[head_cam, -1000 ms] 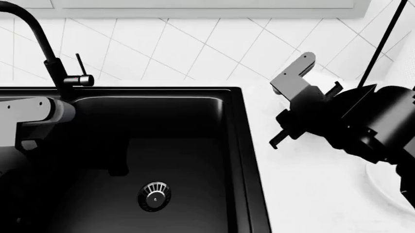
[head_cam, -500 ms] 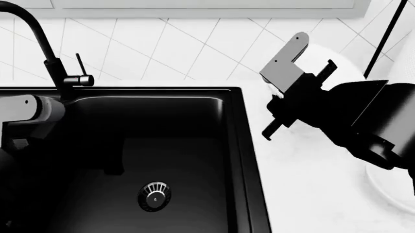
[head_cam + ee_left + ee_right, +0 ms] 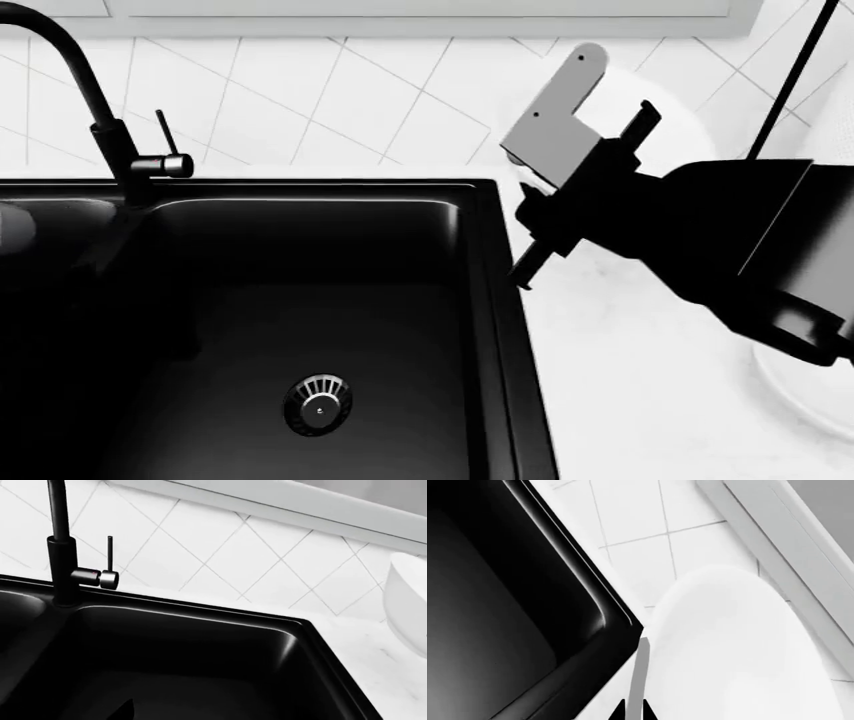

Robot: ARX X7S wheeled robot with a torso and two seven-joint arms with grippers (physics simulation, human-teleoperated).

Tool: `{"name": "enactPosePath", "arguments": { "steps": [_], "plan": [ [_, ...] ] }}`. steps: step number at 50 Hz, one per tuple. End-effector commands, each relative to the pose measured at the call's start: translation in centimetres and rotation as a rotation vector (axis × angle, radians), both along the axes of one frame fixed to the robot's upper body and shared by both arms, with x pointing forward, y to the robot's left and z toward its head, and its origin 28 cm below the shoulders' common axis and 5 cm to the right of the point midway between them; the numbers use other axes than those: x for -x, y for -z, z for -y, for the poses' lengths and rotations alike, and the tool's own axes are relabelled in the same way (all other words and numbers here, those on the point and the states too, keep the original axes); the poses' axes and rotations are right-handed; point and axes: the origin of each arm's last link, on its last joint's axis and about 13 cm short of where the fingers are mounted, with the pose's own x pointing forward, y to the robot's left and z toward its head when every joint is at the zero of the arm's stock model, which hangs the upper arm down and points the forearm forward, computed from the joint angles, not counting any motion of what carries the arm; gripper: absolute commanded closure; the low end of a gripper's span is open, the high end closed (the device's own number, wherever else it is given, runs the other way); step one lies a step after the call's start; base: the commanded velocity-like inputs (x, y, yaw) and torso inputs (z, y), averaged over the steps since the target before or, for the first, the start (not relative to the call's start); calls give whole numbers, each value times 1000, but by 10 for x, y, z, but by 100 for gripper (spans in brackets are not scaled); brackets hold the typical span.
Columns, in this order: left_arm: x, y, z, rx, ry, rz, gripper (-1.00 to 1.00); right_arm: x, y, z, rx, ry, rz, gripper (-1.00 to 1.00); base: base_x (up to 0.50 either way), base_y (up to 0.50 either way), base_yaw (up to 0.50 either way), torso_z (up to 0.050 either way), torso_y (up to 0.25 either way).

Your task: Stack the bowls in the sink.

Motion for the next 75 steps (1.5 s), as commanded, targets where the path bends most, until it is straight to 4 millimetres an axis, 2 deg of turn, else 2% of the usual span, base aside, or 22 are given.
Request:
{"name": "enactPosePath", "arguments": {
  "steps": [1,11,25,48,75],
  "plan": [
    [7,-4,-4,-10,-39,26,-100,5,-7,-8,15,-74,58,100,0,0,0,0,0],
    [7,-7,-9,-10,-35,45,-100,4,-13,-22,33,-167,70,100,0,0,0,0,0],
    [9,1,-18,21,-44,49,-100,-3,-15,-49,33,-268,47,100,0,0,0,0,0],
    [15,-5,-23,22,-48,96,-100,4,-1,-78,45,-436,9,100,0,0,0,0,0],
    [15,-7,-22,24,-35,113,-100,22,20,-100,56,-574,-43,100,0,0,0,0,0]
  ]
}}
